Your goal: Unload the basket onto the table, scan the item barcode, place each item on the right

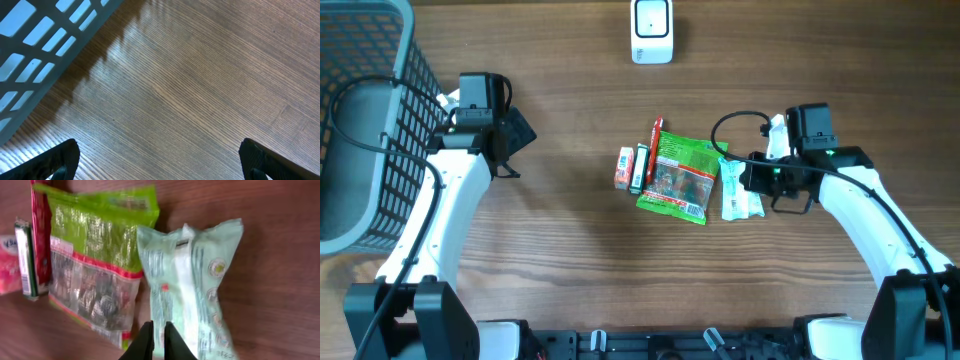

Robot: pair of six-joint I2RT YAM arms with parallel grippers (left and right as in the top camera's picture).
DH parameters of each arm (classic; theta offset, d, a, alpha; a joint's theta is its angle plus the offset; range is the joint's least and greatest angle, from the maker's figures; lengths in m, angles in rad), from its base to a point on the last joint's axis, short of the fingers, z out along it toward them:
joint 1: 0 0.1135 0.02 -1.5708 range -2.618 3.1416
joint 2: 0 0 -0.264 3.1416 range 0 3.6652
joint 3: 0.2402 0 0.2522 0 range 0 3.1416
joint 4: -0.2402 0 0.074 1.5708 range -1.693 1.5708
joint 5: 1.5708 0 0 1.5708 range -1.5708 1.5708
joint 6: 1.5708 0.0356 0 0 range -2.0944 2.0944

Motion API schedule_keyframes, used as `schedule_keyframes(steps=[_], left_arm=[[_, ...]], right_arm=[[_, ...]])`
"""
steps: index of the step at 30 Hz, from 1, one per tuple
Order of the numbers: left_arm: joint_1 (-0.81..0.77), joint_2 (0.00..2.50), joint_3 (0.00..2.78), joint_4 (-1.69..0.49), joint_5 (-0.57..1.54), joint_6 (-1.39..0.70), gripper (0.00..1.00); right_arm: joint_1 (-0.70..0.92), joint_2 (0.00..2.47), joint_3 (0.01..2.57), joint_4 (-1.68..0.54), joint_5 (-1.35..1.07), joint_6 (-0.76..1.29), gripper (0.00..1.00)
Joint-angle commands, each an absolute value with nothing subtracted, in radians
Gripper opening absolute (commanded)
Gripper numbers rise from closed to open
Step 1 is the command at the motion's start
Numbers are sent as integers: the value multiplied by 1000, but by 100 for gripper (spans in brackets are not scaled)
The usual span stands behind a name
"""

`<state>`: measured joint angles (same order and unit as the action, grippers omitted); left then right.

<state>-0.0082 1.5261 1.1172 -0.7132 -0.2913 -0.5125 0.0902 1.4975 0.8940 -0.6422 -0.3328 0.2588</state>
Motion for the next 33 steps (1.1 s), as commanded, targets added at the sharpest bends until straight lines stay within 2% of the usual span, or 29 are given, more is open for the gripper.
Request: schedule_keyframes(steps=[1, 4, 7, 11, 16, 19, 24, 29, 33], left_arm=[[-5, 1531, 1118, -712, -307, -501, 100], [-5, 1531, 1118, -712, -307, -501, 100], [-5, 1531, 1118, -712, -307, -501, 100], [-5, 1531, 1118, -712, -307, -501, 100], [-5, 1531, 1118, -712, -307, -501, 100], [-5, 1531, 1118, -712, -307, -501, 100], [-5, 1531, 1118, -712, -307, -501, 100], [-5, 1531, 1118, -712, -307, -501, 100], [-5, 1531, 1118, -712, -307, -501, 100]], right_arm=[[93, 1494, 863, -575, -276, 249, 10], [93, 1530, 807, -474, -191, 308, 9], [93, 1586, 729, -356, -250, 318, 9], [92, 1637, 701, -325, -245, 318, 7], [92, 1567, 825, -434, -249, 317, 10], [93, 1490, 960, -592, -296, 314, 13], [93, 1454, 961, -780, -291, 314, 13], [93, 1460, 832, -719, -261, 320, 10], [93, 1482, 718, -588, -251, 371, 14]])
